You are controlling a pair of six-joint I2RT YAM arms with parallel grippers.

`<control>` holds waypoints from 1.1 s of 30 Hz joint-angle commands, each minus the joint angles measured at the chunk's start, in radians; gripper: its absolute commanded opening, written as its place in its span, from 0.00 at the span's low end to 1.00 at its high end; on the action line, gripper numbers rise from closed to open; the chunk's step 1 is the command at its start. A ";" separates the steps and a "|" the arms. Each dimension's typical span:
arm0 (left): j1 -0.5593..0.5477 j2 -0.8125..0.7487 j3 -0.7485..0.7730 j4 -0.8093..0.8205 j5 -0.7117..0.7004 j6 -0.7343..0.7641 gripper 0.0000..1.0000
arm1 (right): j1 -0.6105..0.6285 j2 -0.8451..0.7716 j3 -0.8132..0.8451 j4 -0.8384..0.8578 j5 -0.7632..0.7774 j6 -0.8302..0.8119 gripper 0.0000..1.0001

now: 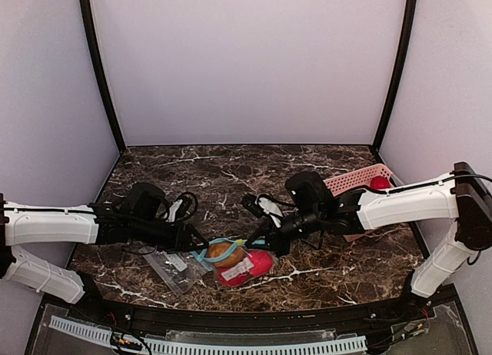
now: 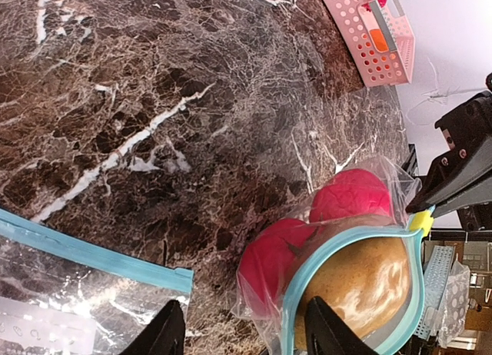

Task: Place the food in the zip-top bag and seal the zipper
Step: Adjust the fake fruit in the zipper food storage bag.

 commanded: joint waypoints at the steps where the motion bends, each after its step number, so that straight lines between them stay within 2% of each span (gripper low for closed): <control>1: -0.034 0.020 0.006 0.041 0.034 -0.003 0.53 | 0.005 -0.027 -0.006 0.058 0.022 0.004 0.00; 6: -0.060 0.027 0.006 0.088 0.060 -0.003 0.53 | 0.005 -0.047 -0.031 0.097 0.062 0.023 0.00; 10: -0.061 -0.020 0.004 0.040 0.020 -0.001 0.54 | 0.004 -0.076 -0.064 0.126 0.085 0.035 0.00; 17: -0.061 -0.114 -0.049 -0.006 -0.003 -0.052 0.67 | 0.004 -0.099 -0.085 0.140 0.094 0.043 0.00; 21: -0.061 -0.141 -0.067 0.008 0.004 -0.081 0.66 | 0.004 -0.096 -0.084 0.148 0.089 0.044 0.00; 25: -0.060 -0.145 -0.065 -0.010 -0.035 -0.083 0.59 | 0.004 -0.088 -0.081 0.151 0.078 0.045 0.00; 27: -0.057 -0.155 -0.070 -0.005 -0.065 -0.090 0.58 | 0.003 -0.087 -0.082 0.150 0.075 0.047 0.00; 30: -0.039 -0.168 -0.071 0.031 -0.087 -0.100 0.71 | 0.004 -0.090 -0.089 0.148 0.058 0.047 0.00; 33: -0.013 -0.162 -0.056 0.049 -0.080 -0.095 0.77 | 0.004 -0.088 -0.089 0.138 0.045 0.045 0.00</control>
